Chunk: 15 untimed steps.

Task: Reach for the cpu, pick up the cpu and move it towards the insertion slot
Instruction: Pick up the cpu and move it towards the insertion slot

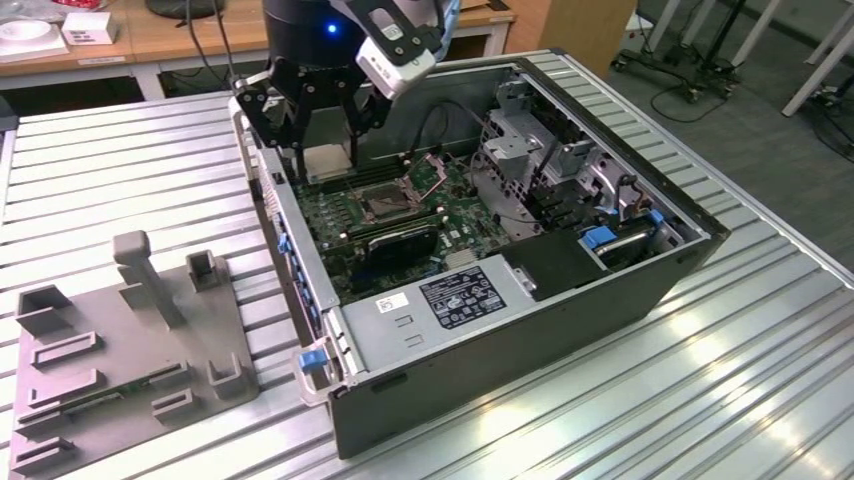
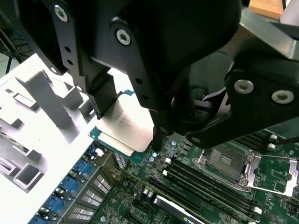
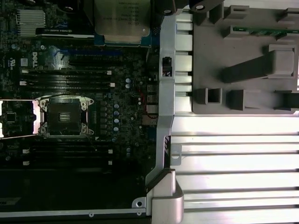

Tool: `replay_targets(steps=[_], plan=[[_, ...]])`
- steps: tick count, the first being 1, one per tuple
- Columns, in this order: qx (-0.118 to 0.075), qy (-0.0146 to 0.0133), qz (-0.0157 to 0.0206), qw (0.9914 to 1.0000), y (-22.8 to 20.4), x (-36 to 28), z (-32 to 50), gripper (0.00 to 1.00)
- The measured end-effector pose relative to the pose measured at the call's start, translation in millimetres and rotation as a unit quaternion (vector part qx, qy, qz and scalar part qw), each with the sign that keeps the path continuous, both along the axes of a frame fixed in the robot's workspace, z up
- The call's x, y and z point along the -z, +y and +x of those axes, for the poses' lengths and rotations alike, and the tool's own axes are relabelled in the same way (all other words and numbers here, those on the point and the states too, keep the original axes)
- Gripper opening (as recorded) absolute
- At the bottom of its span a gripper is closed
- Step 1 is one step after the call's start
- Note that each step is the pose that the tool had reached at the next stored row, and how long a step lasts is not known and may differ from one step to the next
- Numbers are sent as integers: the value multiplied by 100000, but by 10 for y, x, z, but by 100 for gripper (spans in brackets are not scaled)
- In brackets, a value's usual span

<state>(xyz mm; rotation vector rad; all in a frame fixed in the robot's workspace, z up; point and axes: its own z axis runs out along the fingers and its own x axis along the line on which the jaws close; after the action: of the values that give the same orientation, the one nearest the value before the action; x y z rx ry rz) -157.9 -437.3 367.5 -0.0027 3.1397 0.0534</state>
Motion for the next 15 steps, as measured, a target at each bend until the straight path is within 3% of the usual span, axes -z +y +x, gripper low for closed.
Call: replay_targets(steps=[15], plan=[[1, 1, -2, 100000, 0, 4, 97, 55]])
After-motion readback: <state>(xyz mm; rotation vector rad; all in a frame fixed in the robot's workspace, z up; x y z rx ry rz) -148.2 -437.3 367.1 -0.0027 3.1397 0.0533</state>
